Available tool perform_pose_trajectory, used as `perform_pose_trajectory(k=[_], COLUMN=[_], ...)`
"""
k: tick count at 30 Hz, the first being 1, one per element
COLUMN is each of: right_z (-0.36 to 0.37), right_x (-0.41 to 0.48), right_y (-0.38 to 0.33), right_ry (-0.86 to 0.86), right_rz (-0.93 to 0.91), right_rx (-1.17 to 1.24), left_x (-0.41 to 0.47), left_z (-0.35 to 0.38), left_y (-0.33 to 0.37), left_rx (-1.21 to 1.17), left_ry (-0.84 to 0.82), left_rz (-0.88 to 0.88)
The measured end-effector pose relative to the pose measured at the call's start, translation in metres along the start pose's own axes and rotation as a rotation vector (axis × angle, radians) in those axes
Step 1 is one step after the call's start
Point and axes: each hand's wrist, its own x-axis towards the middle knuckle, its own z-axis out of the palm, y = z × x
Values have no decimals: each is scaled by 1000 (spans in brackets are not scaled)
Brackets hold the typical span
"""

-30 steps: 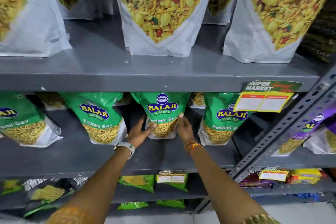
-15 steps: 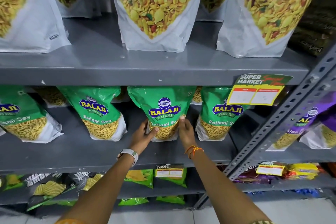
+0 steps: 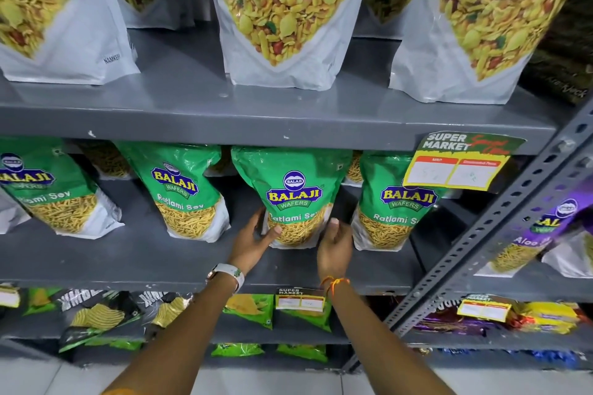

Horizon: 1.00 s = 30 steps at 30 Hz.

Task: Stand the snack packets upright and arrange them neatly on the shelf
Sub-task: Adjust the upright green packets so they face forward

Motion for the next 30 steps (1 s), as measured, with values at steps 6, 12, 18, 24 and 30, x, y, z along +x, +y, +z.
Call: perform_pose_trajectory(k=[6,12,18,24,30], right_z=[28,100,149,178,184], right_x=[-64,-72,-69,-76,-80], right_y=[28,-15,-46,-37,-29], right_ry=[-304,-581,-648,-475,-389], right_rz=[-101,-107,-4,-51,-73], right_rx=[-184,-137,-51,-74,-137], left_x=[-54,-34,1,18,15], left_z=[-37,-132,-195,-201,-206], left_y=[-26,-44,-28,-25,-34], left_rx=[8,90,109,151,29], left_ry=[446,651,244,-50,-33], left_rz=[32,-14,-116,-146,-68])
